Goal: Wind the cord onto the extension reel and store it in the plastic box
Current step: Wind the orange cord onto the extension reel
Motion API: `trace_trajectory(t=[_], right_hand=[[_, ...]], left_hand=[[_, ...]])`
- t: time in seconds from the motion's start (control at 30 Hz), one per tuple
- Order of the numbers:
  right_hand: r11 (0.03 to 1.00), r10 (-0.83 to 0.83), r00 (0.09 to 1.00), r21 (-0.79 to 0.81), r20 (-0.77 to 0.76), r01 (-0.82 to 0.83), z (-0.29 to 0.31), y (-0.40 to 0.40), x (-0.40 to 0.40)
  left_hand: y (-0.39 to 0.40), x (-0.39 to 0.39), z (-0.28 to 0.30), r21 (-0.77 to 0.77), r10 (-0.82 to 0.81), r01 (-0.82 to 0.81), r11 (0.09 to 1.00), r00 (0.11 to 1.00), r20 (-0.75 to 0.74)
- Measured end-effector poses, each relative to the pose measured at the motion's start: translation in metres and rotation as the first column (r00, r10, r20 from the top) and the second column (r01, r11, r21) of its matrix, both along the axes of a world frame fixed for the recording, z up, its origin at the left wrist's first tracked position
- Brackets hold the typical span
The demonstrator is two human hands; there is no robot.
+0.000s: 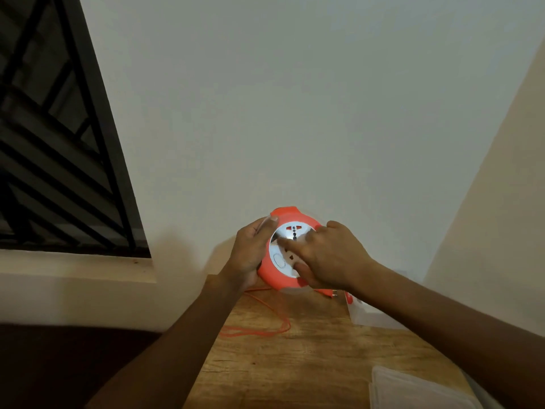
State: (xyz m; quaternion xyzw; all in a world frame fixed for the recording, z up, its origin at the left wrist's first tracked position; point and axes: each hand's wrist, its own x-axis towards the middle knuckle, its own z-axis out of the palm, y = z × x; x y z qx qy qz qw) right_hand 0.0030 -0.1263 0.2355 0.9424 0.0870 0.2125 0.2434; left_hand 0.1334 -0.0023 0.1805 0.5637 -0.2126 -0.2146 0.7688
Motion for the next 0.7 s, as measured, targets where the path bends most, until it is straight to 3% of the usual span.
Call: trace_trajectory(t=[0.13, 0.2, 0.27, 0.37, 0.5, 0.6, 0.7], right_hand=[[0.917, -0.284, 0.948, 0.328, 0.143, 0.225, 0.000, 0.011, 0.015], [0.794, -0.420, 0.893, 0.543, 0.161, 0.275, 0.000, 0.017, 0.020], [0.696, -0.487, 0.862, 0.659, 0.141, 0.285, -0.005, 0.022, 0.020], [0.778, -0.442, 0.881, 0.560, 0.167, 0.284, -0.007, 0.023, 0.010], [0.915, -0.228, 0.960, 0.372, 0.161, 0.155, 0.010, 0.015, -0.001], [0.973, -0.017, 1.000, 0.230, 0.000, 0.017, 0.017, 0.007, -0.004], [0.991, 0.094, 0.984, 0.113, -0.149, -0.077, 0.022, -0.001, -0.003]], left_hand=[[-0.016, -0.012, 0.003, -0.116, 0.149, -0.162, 0.980, 0.982, -0.112], [-0.023, -0.017, 0.003, -0.149, 0.186, -0.203, 0.968, 0.975, -0.118], [-0.024, -0.018, 0.002, -0.170, 0.184, -0.204, 0.964, 0.975, -0.124], [-0.019, -0.012, -0.001, -0.164, 0.174, -0.202, 0.965, 0.969, -0.174], [-0.009, -0.005, -0.002, -0.133, 0.157, -0.184, 0.974, 0.968, -0.194], [-0.002, -0.005, 0.000, -0.122, 0.100, -0.118, 0.985, 0.984, -0.148], [0.003, -0.004, 0.002, -0.079, 0.037, -0.044, 0.996, 0.995, -0.088]])
